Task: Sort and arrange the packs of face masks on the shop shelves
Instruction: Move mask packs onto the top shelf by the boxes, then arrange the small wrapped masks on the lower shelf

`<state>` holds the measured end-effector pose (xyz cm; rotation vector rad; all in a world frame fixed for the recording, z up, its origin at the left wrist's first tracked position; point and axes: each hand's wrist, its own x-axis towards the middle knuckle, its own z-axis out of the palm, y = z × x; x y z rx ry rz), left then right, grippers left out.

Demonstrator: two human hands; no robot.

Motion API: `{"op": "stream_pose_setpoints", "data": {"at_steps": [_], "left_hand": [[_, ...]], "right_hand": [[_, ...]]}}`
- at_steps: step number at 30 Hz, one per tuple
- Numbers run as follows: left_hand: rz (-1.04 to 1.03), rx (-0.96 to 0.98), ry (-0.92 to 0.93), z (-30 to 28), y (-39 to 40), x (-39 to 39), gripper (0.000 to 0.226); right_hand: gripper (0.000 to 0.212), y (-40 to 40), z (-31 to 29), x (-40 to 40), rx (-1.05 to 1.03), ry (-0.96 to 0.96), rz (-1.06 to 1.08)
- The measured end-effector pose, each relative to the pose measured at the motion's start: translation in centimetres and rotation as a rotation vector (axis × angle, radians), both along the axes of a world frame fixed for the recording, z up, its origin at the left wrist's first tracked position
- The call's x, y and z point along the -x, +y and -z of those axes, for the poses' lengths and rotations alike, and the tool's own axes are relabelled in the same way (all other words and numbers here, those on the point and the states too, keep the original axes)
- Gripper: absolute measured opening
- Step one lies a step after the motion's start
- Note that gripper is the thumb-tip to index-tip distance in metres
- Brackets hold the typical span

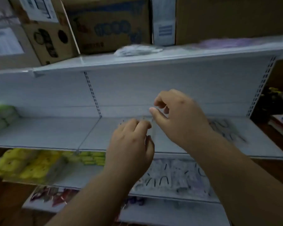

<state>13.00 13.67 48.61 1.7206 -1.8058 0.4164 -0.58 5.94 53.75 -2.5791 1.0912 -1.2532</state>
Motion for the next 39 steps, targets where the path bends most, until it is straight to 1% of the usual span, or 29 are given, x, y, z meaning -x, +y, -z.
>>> {"op": "stream_pose_setpoints", "data": {"at_steps": [4,6,9,15,18,21,24,29,32,34,37,39], "left_hand": [[-0.021,-0.152,0.015,5.6,2.1,-1.3,0.024],[-0.028,-0.212,0.039,8.8,2.6,-1.1,0.024],[-0.026,-0.333,0.067,13.8,2.5,0.3,0.025],[-0.026,-0.587,0.121,22.9,-0.9,4.8,0.027],[-0.023,-0.705,0.147,26.9,-3.1,7.8,0.027],[-0.021,-0.752,0.197,30.9,-5.2,10.3,0.028],[-0.043,-0.79,0.254,34.3,-6.4,11.5,0.03],[-0.077,-0.897,0.352,41.6,-8.2,12.3,0.035],[-0.086,-0.967,0.357,45.2,-9.5,11.7,0.038],[-0.096,-0.988,0.366,46.9,-10.8,10.9,0.039],[-0.104,-1.004,0.406,48.8,-12.9,9.6,0.04],[-0.094,-1.018,0.411,49.8,-14.1,9.0,0.04]], "right_hand": [[0.013,1.5,5.9,-0.3,-0.108,0.024,-0.018],[0.013,1.7,9.7,0.9,-0.168,0.086,-0.014],[0.013,1.4,16.1,3.7,-0.323,0.166,0.027],[0.012,-1.0,26.7,8.9,-0.587,0.265,0.076],[0.011,-2.3,31.1,10.9,-0.642,0.231,0.063],[0.01,-4.0,35.7,12.9,-0.702,0.232,0.062],[0.007,-5.5,40.0,14.1,-0.77,0.28,0.08],[0.021,-8.3,48.0,13.8,-0.9,0.292,0.111],[0.027,-10.1,52.0,12.4,-0.988,0.269,0.156],[0.031,-11.6,54.2,11.0,-1.063,0.238,0.198],[0.04,-14.6,57.2,9.0,-1.242,0.146,0.234],[0.05,-16.3,59.1,7.7,-1.303,0.157,0.224]]}}
